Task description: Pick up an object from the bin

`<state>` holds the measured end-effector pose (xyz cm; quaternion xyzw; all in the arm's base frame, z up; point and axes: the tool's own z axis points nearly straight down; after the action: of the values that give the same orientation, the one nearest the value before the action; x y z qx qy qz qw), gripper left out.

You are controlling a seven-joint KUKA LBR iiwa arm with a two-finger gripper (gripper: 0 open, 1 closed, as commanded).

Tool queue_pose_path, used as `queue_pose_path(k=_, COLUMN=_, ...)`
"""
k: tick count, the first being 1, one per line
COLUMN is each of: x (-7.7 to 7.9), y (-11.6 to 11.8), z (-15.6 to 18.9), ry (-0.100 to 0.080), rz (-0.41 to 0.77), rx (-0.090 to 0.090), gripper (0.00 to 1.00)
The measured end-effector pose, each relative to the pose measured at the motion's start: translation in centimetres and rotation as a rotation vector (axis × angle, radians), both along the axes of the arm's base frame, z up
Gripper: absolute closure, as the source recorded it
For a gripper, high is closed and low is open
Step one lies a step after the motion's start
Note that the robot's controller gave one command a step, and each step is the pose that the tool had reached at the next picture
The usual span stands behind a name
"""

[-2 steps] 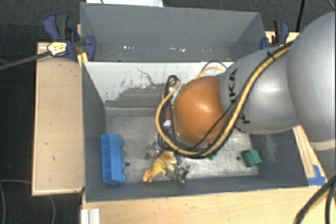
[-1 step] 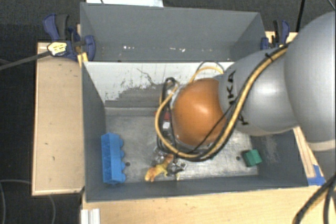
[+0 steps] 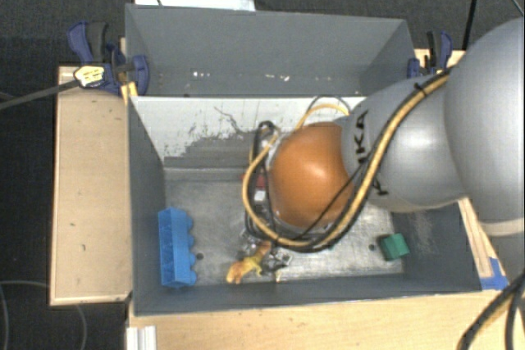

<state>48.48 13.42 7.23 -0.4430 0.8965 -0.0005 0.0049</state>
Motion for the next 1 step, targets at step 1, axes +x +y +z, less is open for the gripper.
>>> queue_pose_path(k=1, x=-0.05, y=-0.01, z=0.22, ry=0.002, rz=-0.001, rx=0.0, gripper=1.0)
